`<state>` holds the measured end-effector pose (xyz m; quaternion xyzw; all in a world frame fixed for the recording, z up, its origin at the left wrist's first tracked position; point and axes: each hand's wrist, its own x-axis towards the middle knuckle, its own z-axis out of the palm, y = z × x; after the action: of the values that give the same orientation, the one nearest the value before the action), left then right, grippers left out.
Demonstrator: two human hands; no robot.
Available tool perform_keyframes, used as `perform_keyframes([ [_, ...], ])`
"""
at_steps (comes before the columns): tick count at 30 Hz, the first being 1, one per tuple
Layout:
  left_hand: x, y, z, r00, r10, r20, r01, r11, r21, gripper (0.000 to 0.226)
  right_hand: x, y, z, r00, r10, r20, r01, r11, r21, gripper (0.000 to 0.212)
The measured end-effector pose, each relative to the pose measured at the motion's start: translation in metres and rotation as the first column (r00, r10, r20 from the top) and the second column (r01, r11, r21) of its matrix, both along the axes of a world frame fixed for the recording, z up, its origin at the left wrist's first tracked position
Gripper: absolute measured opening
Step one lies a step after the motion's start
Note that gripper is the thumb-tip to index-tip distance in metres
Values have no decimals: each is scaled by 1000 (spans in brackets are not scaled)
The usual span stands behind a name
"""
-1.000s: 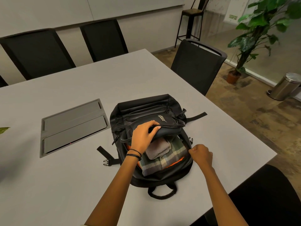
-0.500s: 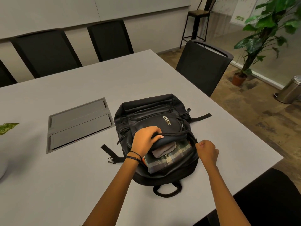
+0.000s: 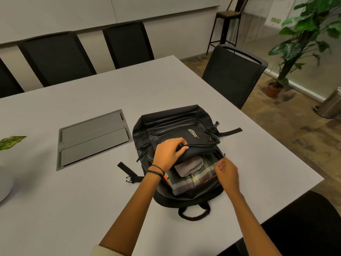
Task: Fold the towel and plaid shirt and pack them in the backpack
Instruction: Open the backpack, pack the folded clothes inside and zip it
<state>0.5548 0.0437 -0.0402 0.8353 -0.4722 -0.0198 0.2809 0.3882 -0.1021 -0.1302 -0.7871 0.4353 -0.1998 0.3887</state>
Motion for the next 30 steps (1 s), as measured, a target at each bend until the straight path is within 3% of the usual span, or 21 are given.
perform_keyframes([
  [2, 0, -1, 1, 1000, 7, -20, -7, 1000, -15, 14, 10, 20, 1, 975, 222, -2, -222, 975, 33, 15],
  [4, 0, -2, 1, 999, -15, -48, 13, 999, -42, 13, 18, 41, 0, 889, 452, -73, -449, 892, 54, 12],
  [7, 0, -2, 2, 990, -69, -126, 58, 995, -86, 15, 26, 68, -10, 755, 607, -247, -633, 774, -32, 8],
  [11, -1, 0, 9, 984, -91, -153, 79, 993, -83, 15, 32, 86, -19, 649, 597, -471, -729, 666, -160, 18],
  [14, 3, 3, 12, 979, -153, -131, 147, 987, -57, 6, 29, 84, -20, 630, 576, -521, -741, 645, -184, 23],
  [21, 18, 8, 11, 968, -238, -77, 243, 969, 54, 24, 19, 84, -19, 549, 521, -654, -788, 584, -196, 14],
  [25, 17, 10, 12, 972, -218, -85, 223, 973, 58, 21, 19, 81, -32, 594, 501, -630, -738, 650, -179, 43],
  [30, 17, 11, 13, 969, -237, -74, 242, 967, 75, 20, 17, 84, -36, 657, 477, -583, -710, 652, -266, 45],
])
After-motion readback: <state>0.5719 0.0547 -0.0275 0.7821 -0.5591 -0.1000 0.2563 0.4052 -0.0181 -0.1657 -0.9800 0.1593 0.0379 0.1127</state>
